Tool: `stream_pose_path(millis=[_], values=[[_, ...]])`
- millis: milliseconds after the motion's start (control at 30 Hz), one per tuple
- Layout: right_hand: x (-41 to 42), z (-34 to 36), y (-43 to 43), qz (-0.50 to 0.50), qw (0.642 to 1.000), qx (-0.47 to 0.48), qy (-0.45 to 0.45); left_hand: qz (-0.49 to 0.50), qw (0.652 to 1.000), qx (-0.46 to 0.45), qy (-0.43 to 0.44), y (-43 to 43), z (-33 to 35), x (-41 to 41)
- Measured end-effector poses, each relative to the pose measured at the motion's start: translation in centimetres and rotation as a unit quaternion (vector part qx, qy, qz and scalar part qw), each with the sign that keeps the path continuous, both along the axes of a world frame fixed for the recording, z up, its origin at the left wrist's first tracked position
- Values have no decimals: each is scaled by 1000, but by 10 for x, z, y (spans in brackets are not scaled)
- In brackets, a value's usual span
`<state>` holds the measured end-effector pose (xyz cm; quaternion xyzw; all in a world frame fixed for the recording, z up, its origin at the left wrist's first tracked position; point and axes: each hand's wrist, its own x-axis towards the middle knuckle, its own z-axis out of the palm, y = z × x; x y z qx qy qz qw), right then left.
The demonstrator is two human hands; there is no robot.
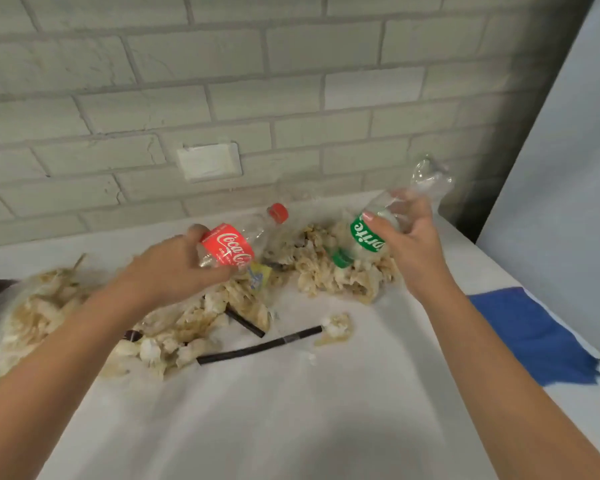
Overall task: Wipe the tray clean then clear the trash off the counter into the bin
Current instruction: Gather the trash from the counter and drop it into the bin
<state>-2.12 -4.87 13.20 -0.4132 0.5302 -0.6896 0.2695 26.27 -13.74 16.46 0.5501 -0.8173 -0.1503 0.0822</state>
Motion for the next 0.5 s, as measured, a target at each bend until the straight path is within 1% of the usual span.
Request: stream_pose_path(millis=[67,133,200,300,367,400,500], values=[[-9,-5,50,5,1000,-22,2,-43,988,117,87,63,-1,-29],[-19,-16,106,14,999,-27,-14,-72,956,231,169,117,-16,-59],[-36,-34,160,4,1000,-19,-13,-91,922,311,211,164,-37,-88],[-61,-67,243,-31,999,27,-17,-110,879,402,233,229,-73,-126],[-78,-91,297,-58,996,48,-37,-113,860,440,232,271,-100,-149],[-85,-102,322,-69,995,59,-52,-107,851,459,231,292,-112,-161],[-106,-142,388,-101,982,119,-109,-95,808,530,240,352,-153,-189]])
